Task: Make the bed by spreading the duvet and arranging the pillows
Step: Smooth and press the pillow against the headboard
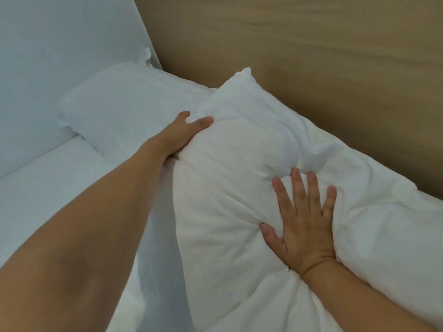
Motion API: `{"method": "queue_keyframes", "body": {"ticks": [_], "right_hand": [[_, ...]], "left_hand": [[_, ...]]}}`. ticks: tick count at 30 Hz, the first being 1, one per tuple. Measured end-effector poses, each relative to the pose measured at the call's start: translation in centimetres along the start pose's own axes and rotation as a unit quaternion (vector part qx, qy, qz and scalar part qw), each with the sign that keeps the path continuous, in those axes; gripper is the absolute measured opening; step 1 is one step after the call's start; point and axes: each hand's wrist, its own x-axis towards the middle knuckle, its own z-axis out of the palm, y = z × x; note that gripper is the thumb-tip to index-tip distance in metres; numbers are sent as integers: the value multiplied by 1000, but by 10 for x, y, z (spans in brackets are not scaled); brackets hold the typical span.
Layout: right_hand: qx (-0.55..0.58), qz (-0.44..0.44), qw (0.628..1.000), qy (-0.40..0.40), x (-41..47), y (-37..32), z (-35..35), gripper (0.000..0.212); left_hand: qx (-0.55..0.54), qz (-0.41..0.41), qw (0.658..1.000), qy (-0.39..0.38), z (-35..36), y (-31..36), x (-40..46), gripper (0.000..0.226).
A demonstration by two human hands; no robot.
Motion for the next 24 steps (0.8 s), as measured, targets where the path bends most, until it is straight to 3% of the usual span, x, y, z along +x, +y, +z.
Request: {"method": "queue_keyframes", "body": {"ticks": [4,6,9,11,13,14,16,18,21,23,24], "right_hand": [[24,2,1000,-4,-4,2,8,80],[45,-2,999,-23,-3,-1,3,80],[106,-9,994,-24,-5,-9,-24,80],[258,46,965,14,1,-13,-63,92],[363,122,923,31,25,-8,-109,121],[340,144,929,2,42,2,-129,134],[248,159,941,-169,74,19,-165,148],[219,169,903,-329,92,24,-185,143],[295,136,806,-495,89,12,-199,78],[302,119,775,-542,78,4,-200,60],[288,118,778,-545,71,5,-198,58]], "left_hand": [[-127,-74,973,-178,-21,-6,-26,69],[-106,-68,968,-215,-20,-12,-46,86],[51,-4,985,-165,-16,-3,-86,95],[110,35,991,-73,-11,2,-117,65],[129,68,988,-43,-9,3,-150,42],[120,81,988,-49,-13,2,-166,36],[78,65,990,-96,-33,-4,-192,34],[-8,18,989,-147,-62,-11,-207,39],[-111,-9,980,-163,-76,-21,-211,52],[-78,42,989,-120,-62,-19,-213,64],[-31,85,992,-88,-49,-18,-214,77]]}}
